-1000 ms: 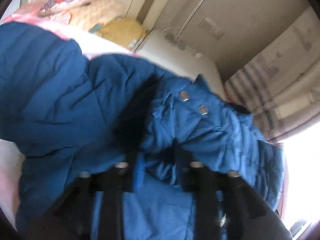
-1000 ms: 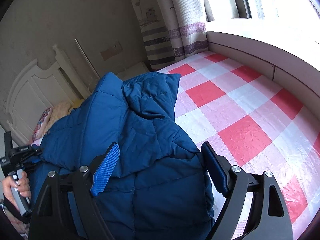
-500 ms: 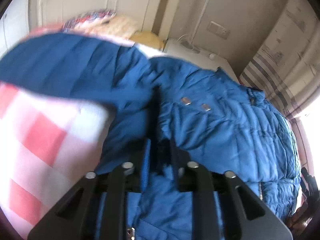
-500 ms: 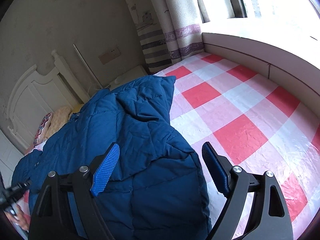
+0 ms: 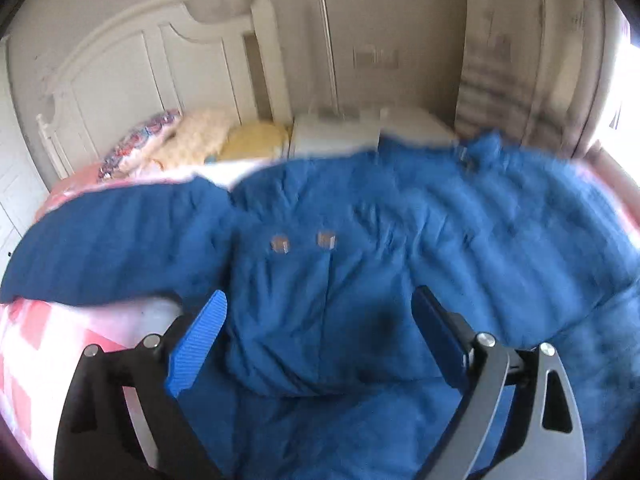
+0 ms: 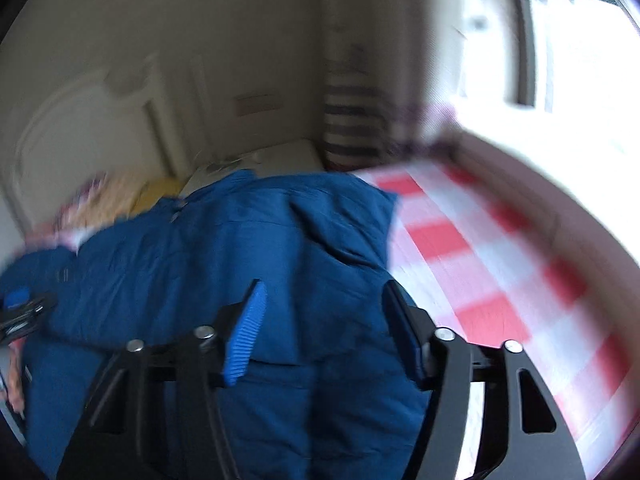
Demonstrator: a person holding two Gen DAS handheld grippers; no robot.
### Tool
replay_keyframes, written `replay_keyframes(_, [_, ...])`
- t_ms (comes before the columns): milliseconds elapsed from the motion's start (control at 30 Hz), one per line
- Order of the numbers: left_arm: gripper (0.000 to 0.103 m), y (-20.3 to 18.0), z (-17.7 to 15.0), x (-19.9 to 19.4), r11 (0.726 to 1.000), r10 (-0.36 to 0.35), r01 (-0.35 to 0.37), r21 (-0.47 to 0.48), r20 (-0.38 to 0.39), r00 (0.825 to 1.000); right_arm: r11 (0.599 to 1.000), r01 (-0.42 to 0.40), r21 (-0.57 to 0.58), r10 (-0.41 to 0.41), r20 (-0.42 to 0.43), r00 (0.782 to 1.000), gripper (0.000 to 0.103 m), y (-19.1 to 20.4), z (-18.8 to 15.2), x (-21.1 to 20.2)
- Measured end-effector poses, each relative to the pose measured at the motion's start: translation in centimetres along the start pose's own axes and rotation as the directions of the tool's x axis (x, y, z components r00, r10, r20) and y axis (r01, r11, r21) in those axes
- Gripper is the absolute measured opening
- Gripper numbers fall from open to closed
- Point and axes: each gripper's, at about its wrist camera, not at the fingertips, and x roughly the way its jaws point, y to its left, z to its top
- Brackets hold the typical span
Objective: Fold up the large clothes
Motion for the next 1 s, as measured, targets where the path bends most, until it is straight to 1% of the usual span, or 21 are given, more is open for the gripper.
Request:
replay_keyframes(33, [0.093,0.3,-0.4,0.8,1.000,-0.013,0.013,-0.007,-0.018,1.000,0.996,0.017,-0.090,-0.017,0.003,1.000,0.055,1.8,0.4,-0.1])
replay_keyframes(67, [0.094,1.3,-0.6,1.7,0.997,-0.065,0.062,-0.049,-0.051,0.997,0.989,0.032,-0.147,-0.032,-0.001,0.999,0.053,2.9,0.5,0.2])
replay_keyframes(100, [0.096,1.9,-0.8,1.6,0.993,-0.089,0.084,-0.084,-0.051,0.995,0.978,0.049,-0.203,-0.055,-0.024,0.998,0.051,3.9,0.5,0.9])
replay_keyframes(133, [0.096,3.0,-0.9,1.6,0.987,-0.103,0.096,-0.126,-0.045,0.994,0.970,0.051,-0.238,-0.070,-0.071,0.995,0.050,4.5,0.4,2.1])
replay_keyframes(167, [0.097,4.2,-1.2,1.7,0.981,-0.104,0.095,-0.168,-0.046,0.993,0.965,0.013,-0.263,-0.062,-0.176,0.982,0.045,4.9,-0.1,4.0])
replay_keyframes(200, [0.098,4.8,-1.4,2.0,0.973,-0.122,0.109,-0.204,-0.050,0.991,0.966,-0.032,-0.258,-0.039,-0.263,0.964,0.044,5.0,-0.6,5.5])
replay_keyframes(267, [0.098,6.2,-1.9,2.1,0.943,-0.191,0.172,-0.285,-0.041,0.981,0.968,-0.050,-0.246,-0.023,-0.284,0.959,0.044,4.7,-0.5,5.8])
replay_keyframes(300, [0.098,6.7,-2.0,2.0,0.931,-0.207,0.189,-0.311,-0.026,0.978,0.972,-0.073,-0.223,0.002,-0.301,0.954,0.043,4.3,0.3,5.6])
replay_keyframes(367, [0.098,6.8,-2.5,1.3,0.924,-0.212,0.197,-0.326,-0.011,0.977,0.983,-0.080,-0.164,0.037,-0.252,0.967,0.043,3.7,1.8,4.7])
replay_keyframes(433, [0.098,6.7,-2.6,0.6,0.932,-0.177,0.169,-0.320,0.004,0.984,0.988,-0.082,-0.128,0.057,-0.188,0.981,0.044,3.6,3.4,4.1])
replay_keyframes(500, [0.098,6.9,-2.9,-1.1,0.928,-0.155,0.170,-0.332,0.070,0.985,0.990,-0.090,-0.107,0.073,-0.158,0.985,0.044,3.9,4.1,4.6])
replay_keyframes(567, [0.099,7.7,-3.1,-2.6,0.912,-0.162,0.205,-0.356,0.145,0.976,0.984,-0.076,-0.163,0.033,-0.255,0.966,0.044,4.8,3.5,7.4])
replay_keyframes(600, [0.100,7.7,-3.1,-3.0,0.906,-0.158,0.206,-0.370,0.157,0.975,0.980,-0.058,-0.191,-0.006,-0.318,0.948,0.045,5.2,2.9,8.8])
replay_keyframes(633, [0.100,8.0,-3.1,-3.1,0.897,-0.157,0.210,-0.390,0.165,0.974,0.980,-0.050,-0.192,-0.015,-0.321,0.947,0.045,5.2,2.6,9.3])
replay_keyframes(700, [0.100,8.7,-3.3,-2.6,0.880,-0.157,0.205,-0.428,0.147,0.977,0.987,-0.057,-0.152,0.007,-0.314,0.949,0.045,5.1,3.5,9.0])
replay_keyframes(767, [0.100,8.9,-3.3,-2.0,0.865,-0.162,0.200,-0.459,0.121,0.979,0.993,-0.064,-0.097,0.037,-0.257,0.966,0.045,5.1,5.4,8.4])
replay_keyframes(833, [0.100,8.7,-2.9,-1.3,0.862,-0.166,0.193,-0.468,0.099,0.981,0.993,-0.058,-0.100,0.034,-0.224,0.974,0.054,5.6,6.7,8.9])
replay_keyframes(867, [0.100,8.6,-3.0,-1.3,0.864,-0.164,0.191,-0.466,0.098,0.982,0.992,-0.077,-0.100,0.052,-0.232,0.971,0.067,6.0,7.3,9.7])
replay_keyframes(900, [0.100,8.3,-3.0,-1.3,0.867,-0.160,0.189,-0.461,0.103,0.982,0.990,-0.095,-0.104,0.064,-0.265,0.962,0.085,6.3,7.4,10.9])
replay_keyframes(967, [0.100,8.1,-2.9,-1.2,0.870,-0.158,0.189,-0.455,0.105,0.982,0.987,-0.106,-0.123,0.048,-0.406,0.913,0.089,6.6,6.6,13.8])
replay_keyframes(1000, [0.100,8.1,-2.9,-1.2,0.871,-0.159,0.188,-0.453,0.101,0.982,0.986,-0.093,-0.137,0.027,-0.420,0.907,0.089,6.7,6.4,14.4])
